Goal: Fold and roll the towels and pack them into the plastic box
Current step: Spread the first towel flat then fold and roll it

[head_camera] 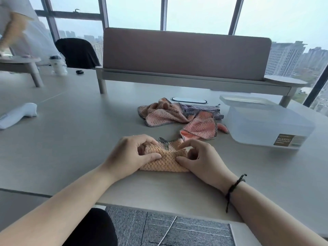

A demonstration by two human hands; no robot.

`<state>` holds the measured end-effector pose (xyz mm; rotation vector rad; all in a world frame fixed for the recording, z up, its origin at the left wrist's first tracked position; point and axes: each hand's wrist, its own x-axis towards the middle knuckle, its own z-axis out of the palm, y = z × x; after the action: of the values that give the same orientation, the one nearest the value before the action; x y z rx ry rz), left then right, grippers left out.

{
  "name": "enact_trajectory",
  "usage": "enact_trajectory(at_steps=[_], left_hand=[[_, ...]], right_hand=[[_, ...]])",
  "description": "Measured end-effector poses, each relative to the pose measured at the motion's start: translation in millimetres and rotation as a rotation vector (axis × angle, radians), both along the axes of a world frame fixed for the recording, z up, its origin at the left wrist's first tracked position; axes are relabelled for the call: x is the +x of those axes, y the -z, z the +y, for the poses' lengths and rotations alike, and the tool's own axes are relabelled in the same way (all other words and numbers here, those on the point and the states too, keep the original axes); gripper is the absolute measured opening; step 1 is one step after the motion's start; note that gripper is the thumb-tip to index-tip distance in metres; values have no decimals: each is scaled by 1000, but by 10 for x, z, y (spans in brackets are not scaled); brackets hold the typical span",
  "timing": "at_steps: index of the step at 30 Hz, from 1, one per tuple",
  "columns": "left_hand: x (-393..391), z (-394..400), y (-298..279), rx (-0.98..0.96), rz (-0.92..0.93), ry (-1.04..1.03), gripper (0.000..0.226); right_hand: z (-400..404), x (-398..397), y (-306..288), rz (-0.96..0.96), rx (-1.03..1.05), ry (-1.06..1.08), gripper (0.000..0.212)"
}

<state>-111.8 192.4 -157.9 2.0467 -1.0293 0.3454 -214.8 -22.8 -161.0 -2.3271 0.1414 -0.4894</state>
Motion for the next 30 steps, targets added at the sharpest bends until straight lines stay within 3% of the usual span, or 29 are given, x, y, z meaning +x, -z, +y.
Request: enact_trajectory(at_steps=[8, 12, 16, 18, 24, 27, 30], left_hand=[[30, -9, 48, 50, -79, 53, 20], [78, -2, 108, 103, -120, 20, 11], [78, -13, 110, 166, -151, 58, 32], [75, -10, 103, 187, -170, 75, 40], [69, 12, 77, 284, -211, 129, 66], [79, -7, 80, 210, -214, 128, 52], [92, -9, 69, 77, -106, 78, 32]], right_hand=[[8, -43, 7, -69, -115, 12, 33], [35, -112, 40, -207, -301, -55, 17], [78, -163, 36, -50, -528, -192, 50], [74, -152, 35, -29, -505, -177, 54], [67, -149, 29, -134, -513, -102, 32], [42, -111, 6, -148, -400, -64, 30], [9, -45, -29, -140, -261, -26, 32]])
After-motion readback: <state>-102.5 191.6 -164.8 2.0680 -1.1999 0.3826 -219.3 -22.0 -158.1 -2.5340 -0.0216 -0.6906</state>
